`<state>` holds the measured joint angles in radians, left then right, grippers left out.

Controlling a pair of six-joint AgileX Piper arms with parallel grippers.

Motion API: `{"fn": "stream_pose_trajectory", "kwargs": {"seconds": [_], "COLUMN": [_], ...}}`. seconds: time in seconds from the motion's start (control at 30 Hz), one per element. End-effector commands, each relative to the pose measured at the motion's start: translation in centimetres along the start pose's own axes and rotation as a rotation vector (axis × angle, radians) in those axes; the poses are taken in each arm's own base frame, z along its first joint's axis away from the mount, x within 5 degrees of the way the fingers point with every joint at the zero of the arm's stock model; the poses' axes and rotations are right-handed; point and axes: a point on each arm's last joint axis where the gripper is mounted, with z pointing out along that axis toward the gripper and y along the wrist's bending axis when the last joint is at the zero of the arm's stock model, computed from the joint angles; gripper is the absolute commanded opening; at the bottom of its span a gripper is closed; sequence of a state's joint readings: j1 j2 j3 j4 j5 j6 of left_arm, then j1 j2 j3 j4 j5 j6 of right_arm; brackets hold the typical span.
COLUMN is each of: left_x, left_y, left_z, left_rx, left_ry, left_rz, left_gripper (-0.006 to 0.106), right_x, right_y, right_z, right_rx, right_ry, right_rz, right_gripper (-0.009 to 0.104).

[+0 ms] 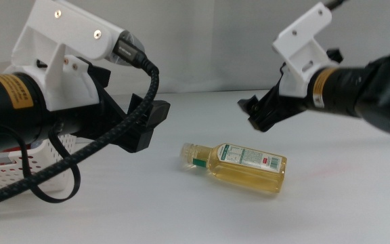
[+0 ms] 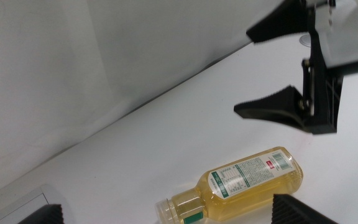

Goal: Use arms to grab the bottles and put them into the dustbin to the left of the table.

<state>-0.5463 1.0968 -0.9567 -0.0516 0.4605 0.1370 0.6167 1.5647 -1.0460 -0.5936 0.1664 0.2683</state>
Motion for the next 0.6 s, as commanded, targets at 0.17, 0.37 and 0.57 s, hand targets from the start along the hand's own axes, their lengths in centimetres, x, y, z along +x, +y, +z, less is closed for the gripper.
{"fn": "stream_pose_trajectory", "kwargs": {"seconds": [0.17,0.37,0.57], "left_x": [0.1,0.2,0.3], "left_y": [-0.1,-0.2,-0.2], "left_z": [-0.1,-0.1,-0.1], "left_rx": [0.007,0.009,0.011], "left_ry": [-0.003,0.007,0.027], "left_rz": [-0.012,-0.012,-0.012], "left_gripper": [0.087,0.087,0.087], "right_x": [-0.7,-0.4,-0.3], "right_y": [0.4,1.7,1.9], "right_z": [-0.9,-1.0,-1.1], "right_rx": [-0.119,-0.275,-0.298], "right_ry": [0.129,0.152,0.166], "right_rz": [-0.091,-0.105,-0.103], "right_gripper": [0.101,0.1,0.1]}}
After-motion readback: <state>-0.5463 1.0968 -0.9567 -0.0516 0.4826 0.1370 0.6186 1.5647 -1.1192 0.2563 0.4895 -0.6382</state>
